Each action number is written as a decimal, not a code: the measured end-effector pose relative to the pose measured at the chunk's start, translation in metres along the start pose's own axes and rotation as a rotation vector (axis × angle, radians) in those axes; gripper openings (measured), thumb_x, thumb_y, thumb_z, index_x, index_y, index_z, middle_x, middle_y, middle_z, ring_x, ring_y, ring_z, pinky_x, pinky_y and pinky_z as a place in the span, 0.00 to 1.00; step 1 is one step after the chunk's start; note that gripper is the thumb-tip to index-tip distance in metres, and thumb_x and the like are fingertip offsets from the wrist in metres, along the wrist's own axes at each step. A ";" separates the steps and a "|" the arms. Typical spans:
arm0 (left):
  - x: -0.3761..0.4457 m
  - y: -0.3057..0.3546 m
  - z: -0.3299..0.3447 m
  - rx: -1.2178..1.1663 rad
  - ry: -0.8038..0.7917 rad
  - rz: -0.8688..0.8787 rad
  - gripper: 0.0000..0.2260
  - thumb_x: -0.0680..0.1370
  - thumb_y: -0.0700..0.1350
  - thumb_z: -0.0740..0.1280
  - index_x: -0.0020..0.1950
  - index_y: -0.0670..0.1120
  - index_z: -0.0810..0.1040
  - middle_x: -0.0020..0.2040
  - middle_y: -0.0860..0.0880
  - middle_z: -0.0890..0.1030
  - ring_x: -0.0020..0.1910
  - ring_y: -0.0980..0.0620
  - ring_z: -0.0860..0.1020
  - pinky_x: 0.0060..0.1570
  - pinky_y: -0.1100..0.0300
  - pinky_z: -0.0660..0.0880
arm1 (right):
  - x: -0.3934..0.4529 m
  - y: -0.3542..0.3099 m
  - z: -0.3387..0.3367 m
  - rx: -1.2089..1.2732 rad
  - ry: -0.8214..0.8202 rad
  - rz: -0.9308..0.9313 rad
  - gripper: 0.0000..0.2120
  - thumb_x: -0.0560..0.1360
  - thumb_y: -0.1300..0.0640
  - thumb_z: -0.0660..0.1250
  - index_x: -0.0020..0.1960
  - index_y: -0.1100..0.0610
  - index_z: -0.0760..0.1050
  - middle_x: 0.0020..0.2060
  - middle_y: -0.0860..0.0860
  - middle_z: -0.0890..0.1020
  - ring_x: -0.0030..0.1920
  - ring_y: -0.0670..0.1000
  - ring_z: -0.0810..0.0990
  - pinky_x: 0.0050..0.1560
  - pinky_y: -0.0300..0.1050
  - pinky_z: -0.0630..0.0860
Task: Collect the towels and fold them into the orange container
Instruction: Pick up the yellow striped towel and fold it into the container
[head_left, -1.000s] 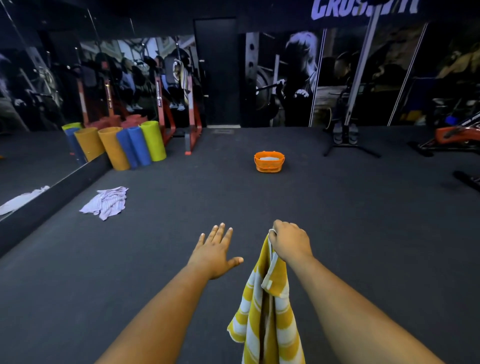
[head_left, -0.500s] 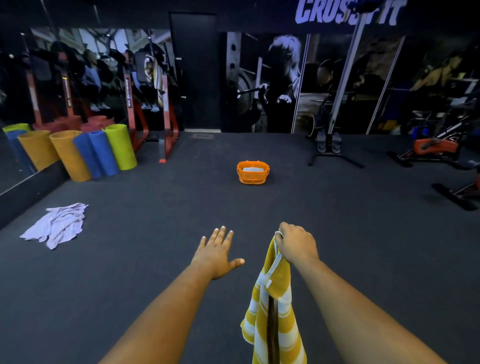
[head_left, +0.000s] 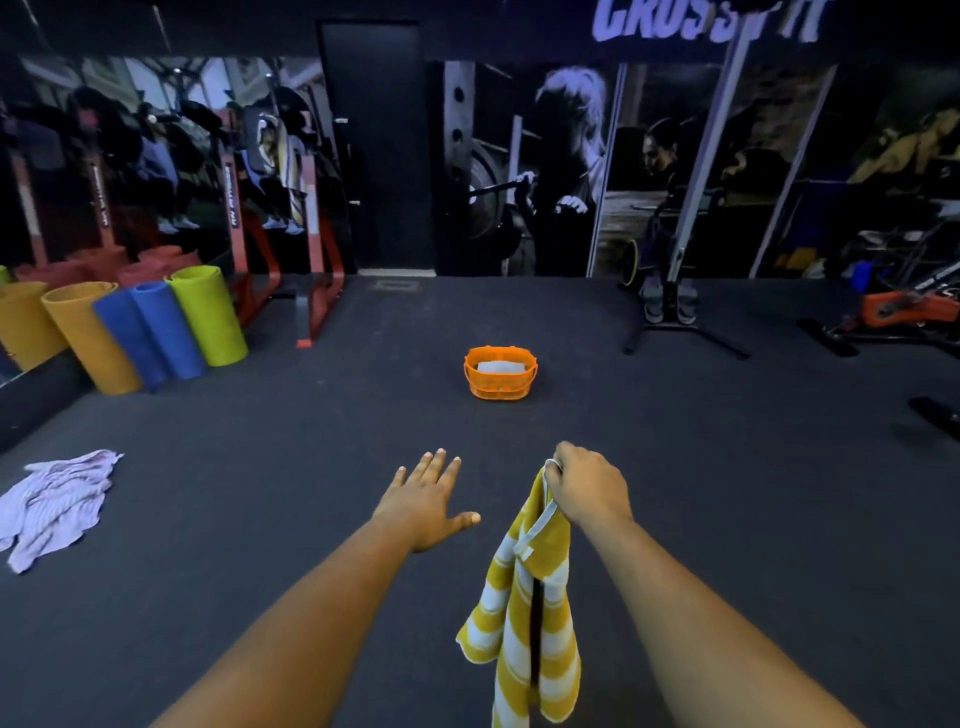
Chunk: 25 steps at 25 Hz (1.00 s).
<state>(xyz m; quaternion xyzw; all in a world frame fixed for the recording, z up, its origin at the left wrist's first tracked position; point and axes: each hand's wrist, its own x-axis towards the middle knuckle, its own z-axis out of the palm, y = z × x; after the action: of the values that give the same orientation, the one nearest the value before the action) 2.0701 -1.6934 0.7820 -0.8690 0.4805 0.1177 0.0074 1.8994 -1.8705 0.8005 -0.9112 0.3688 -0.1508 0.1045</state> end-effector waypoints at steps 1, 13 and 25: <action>0.023 0.002 -0.006 0.015 -0.016 -0.009 0.42 0.80 0.71 0.54 0.83 0.51 0.38 0.83 0.48 0.38 0.82 0.49 0.39 0.80 0.44 0.43 | 0.027 0.008 0.002 0.007 -0.013 -0.008 0.09 0.82 0.48 0.56 0.47 0.51 0.70 0.43 0.49 0.80 0.44 0.52 0.77 0.40 0.48 0.69; 0.319 -0.023 -0.070 -0.008 -0.007 -0.039 0.42 0.80 0.70 0.54 0.83 0.51 0.38 0.84 0.48 0.40 0.83 0.49 0.41 0.80 0.43 0.45 | 0.332 0.049 0.049 -0.065 -0.036 -0.055 0.11 0.83 0.48 0.56 0.52 0.52 0.73 0.43 0.50 0.81 0.42 0.52 0.77 0.39 0.47 0.69; 0.621 -0.085 -0.176 0.004 0.014 0.007 0.41 0.80 0.70 0.55 0.83 0.52 0.40 0.84 0.48 0.41 0.83 0.49 0.42 0.80 0.42 0.46 | 0.630 0.069 0.105 -0.055 0.017 0.002 0.11 0.83 0.48 0.55 0.52 0.52 0.73 0.44 0.50 0.81 0.45 0.53 0.79 0.38 0.47 0.70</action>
<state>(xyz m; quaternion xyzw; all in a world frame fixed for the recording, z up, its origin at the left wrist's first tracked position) 2.4928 -2.1879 0.8130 -0.8682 0.4837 0.1107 0.0053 2.3216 -2.3543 0.8062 -0.9120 0.3747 -0.1480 0.0766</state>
